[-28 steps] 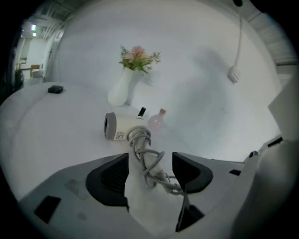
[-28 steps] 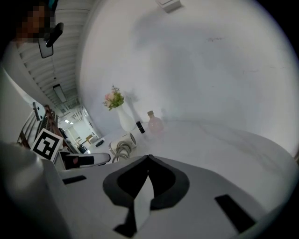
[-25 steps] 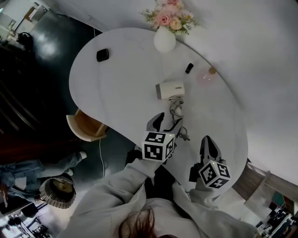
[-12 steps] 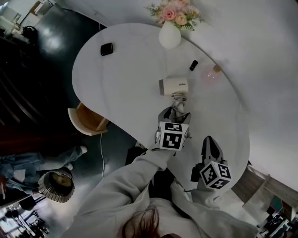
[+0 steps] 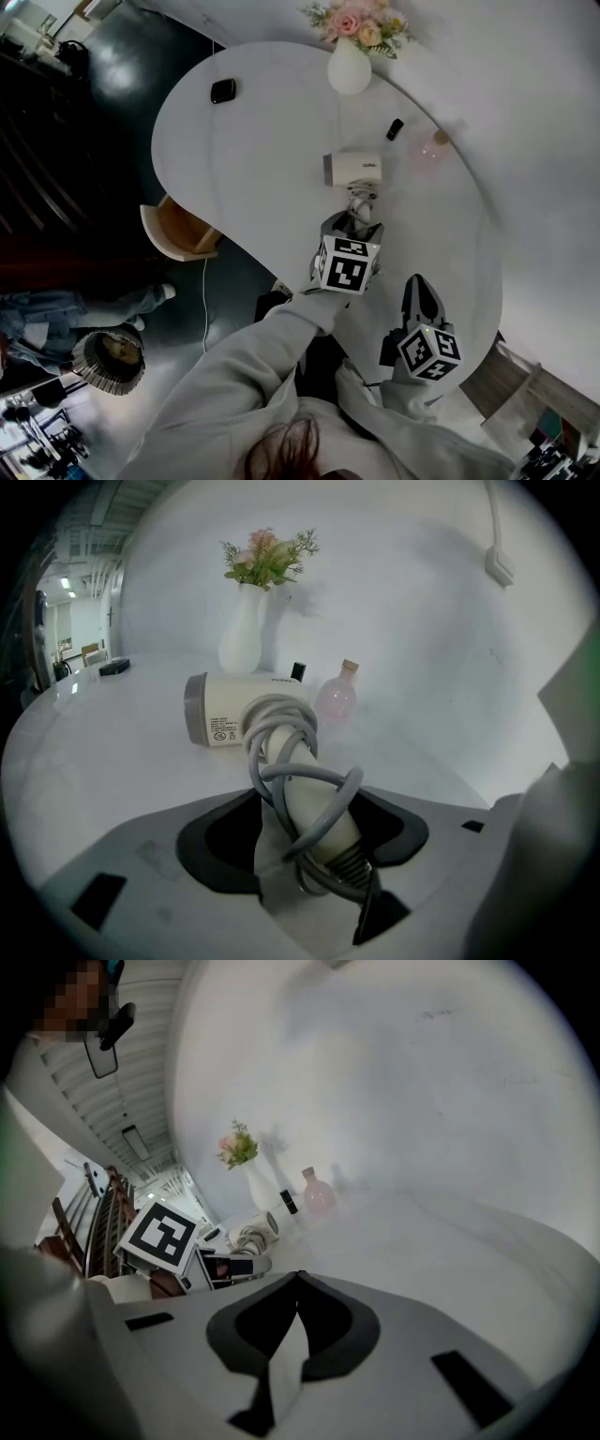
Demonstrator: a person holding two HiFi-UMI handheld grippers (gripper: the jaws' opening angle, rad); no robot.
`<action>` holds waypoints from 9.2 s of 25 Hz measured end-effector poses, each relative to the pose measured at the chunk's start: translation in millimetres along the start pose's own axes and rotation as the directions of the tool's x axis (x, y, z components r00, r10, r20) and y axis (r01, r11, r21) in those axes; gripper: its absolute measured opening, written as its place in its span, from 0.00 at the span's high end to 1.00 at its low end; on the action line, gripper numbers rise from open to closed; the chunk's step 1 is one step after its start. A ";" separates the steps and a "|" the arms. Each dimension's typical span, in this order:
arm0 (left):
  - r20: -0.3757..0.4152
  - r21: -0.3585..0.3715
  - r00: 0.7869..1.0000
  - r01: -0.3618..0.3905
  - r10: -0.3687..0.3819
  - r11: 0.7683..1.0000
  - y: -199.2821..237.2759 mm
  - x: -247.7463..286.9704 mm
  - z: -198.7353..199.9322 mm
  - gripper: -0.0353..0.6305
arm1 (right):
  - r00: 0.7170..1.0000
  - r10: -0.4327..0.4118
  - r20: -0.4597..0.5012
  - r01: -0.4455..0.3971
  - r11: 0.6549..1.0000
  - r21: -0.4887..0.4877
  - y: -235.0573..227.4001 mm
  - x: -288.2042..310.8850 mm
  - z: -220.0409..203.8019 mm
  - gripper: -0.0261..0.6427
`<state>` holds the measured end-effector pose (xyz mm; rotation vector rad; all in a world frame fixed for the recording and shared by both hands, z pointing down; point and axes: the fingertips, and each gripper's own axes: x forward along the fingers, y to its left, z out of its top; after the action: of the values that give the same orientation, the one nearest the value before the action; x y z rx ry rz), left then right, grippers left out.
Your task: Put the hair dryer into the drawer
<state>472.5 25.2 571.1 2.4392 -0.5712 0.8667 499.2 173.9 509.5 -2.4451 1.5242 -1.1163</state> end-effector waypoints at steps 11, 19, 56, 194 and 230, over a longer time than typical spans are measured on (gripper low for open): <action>0.055 0.072 0.998 -0.002 -0.002 0.997 24.1 -19.3 10.9 0.59 | 0.999 0.032 -0.032 -0.032 0.999 -0.013 9.7 12.8 -2.1 0.89; 0.103 0.070 0.994 0.023 -0.030 0.997 40.1 -38.8 13.6 0.59 | 0.999 0.035 -0.038 -0.037 0.998 -0.052 27.9 17.6 -4.2 0.89; 0.265 -0.075 0.955 -0.114 0.130 0.991 265.8 -240.3 -19.1 0.59 | 0.964 0.242 -0.109 -0.262 0.932 -0.249 266.9 83.0 -32.3 0.89; -0.236 0.297 0.967 -0.023 0.096 0.955 472.5 -102.3 -109.4 0.49 | 0.922 0.251 -0.294 -0.342 0.886 -0.315 391.8 173.4 -85.6 0.89; -0.235 0.244 0.971 0.105 -0.046 0.964 436.9 -282.4 -50.7 0.48 | 0.930 0.328 -0.168 -0.362 0.895 -0.261 432.1 156.2 -8.9 0.89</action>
<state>17.7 -231.4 548.6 2.5179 -0.2943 1.2326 204.3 -169.5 429.8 -2.1597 2.1942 -1.0490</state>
